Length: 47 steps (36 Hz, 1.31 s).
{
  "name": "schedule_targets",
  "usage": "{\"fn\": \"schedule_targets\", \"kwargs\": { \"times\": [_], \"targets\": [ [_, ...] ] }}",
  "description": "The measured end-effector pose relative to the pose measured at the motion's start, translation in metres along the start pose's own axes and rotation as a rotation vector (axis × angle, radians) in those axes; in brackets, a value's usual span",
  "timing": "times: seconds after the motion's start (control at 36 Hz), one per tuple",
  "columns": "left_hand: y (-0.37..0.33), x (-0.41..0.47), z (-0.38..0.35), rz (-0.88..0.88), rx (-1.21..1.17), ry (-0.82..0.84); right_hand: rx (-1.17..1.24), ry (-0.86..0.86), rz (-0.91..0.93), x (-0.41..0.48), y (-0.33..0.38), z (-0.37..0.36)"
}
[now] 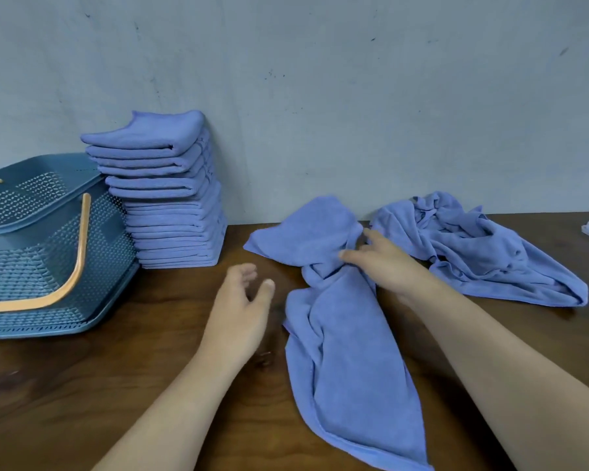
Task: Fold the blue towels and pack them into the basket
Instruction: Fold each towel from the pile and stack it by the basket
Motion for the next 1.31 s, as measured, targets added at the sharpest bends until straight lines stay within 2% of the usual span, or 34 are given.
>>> {"fn": "schedule_targets", "kwargs": {
  "times": [0.08, 0.19, 0.31, 0.42, 0.53, 0.58, 0.67, 0.72, 0.78, 0.86, 0.89, 0.94, 1.03, 1.11, 1.22, 1.31],
  "targets": [
    [0.000, -0.003, -0.005, -0.012, 0.262, 0.112, -0.189, 0.003, -0.054, -0.004, -0.003, -0.001],
    [-0.009, -0.011, -0.009, -0.117, 0.326, 0.217, -0.386, 0.031, -0.038, -0.005, -0.007, 0.004],
    [-0.018, -0.021, -0.022, -0.239, 0.431, 0.387, -0.342, 0.042, -0.039, 0.002, -0.015, 0.006],
    [-0.025, -0.025, -0.020, -0.274, 0.260, 0.497, -0.426, -0.001, -0.103, -0.001, -0.018, 0.021],
    [-0.024, -0.027, -0.013, -0.254, 0.180, 0.554, -0.841, -0.071, -0.248, -0.010, -0.017, 0.045],
    [-0.023, -0.028, -0.011, -0.213, 0.106, 0.641, -1.042, -0.102, -0.308, -0.013, -0.014, 0.049],
    [-0.022, -0.027, -0.005, -0.157, -0.109, 0.750, -1.148, -0.165, -0.207, -0.011, -0.008, 0.044],
    [-0.022, -0.023, -0.002, -0.137, -0.189, 0.721, -1.009, -0.157, -0.049, -0.008, -0.006, 0.035],
    [-0.020, -0.018, 0.000, -0.138, -0.160, 0.569, -0.808, -0.057, 0.114, -0.007, -0.006, 0.018],
    [-0.014, -0.011, -0.003, -0.270, 0.143, 0.299, -0.725, 0.124, 0.176, -0.006, -0.015, -0.007],
    [-0.014, -0.012, -0.005, -0.332, 0.250, 0.296, -0.757, 0.155, 0.164, -0.005, -0.020, -0.012],
    [-0.013, -0.014, -0.014, -0.399, 0.427, 0.430, -0.815, 0.173, 0.154, -0.004, -0.028, -0.016],
    [-0.012, -0.017, -0.020, -0.377, 0.591, 0.595, -0.777, 0.144, 0.115, -0.003, -0.033, -0.016],
    [-0.014, -0.018, -0.019, -0.341, 0.661, 0.565, -0.754, 0.126, 0.100, -0.002, -0.038, -0.016],
    [-0.021, -0.018, -0.023, -0.384, 0.765, 0.506, -0.799, 0.098, 0.010, 0.005, -0.048, -0.009],
    [-0.024, -0.022, -0.028, -0.401, 0.698, 0.442, -0.822, 0.052, -0.055, 0.009, -0.053, -0.002]
  ]
}}
Point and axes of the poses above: each hand's wrist, its own x-axis towards the middle knuckle, its own z-axis out of the back of the hand, y = z × x, the point moved 2 cm from there along x, towards the middle knuckle, and after that the axes turned 9 degrees about y, right-handed, at the moved point
